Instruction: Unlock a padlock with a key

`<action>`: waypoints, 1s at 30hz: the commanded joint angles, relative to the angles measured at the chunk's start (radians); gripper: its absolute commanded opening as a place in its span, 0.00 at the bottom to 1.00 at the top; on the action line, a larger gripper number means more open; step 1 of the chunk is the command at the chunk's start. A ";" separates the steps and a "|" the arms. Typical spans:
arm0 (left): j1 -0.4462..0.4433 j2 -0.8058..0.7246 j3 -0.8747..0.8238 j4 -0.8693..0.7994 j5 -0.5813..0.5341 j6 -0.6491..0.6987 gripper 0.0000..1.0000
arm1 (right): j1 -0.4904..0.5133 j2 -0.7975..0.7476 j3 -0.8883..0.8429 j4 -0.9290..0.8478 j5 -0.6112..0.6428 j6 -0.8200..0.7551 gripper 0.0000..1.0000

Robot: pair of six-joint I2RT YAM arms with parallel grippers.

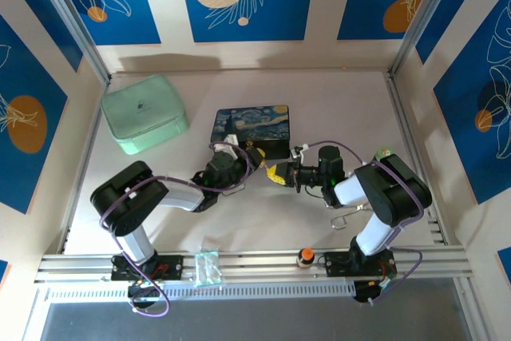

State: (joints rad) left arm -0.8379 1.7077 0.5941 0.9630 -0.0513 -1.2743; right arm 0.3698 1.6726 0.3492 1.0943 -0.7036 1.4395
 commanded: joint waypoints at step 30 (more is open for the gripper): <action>-0.157 -0.036 -0.040 0.064 0.024 -0.003 0.00 | 0.149 0.040 -0.018 0.199 0.341 0.130 0.00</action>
State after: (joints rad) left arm -0.9134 1.6760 0.5446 0.8837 -0.1772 -1.2598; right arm 0.4778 1.7428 0.2886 1.2556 -0.5346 1.5578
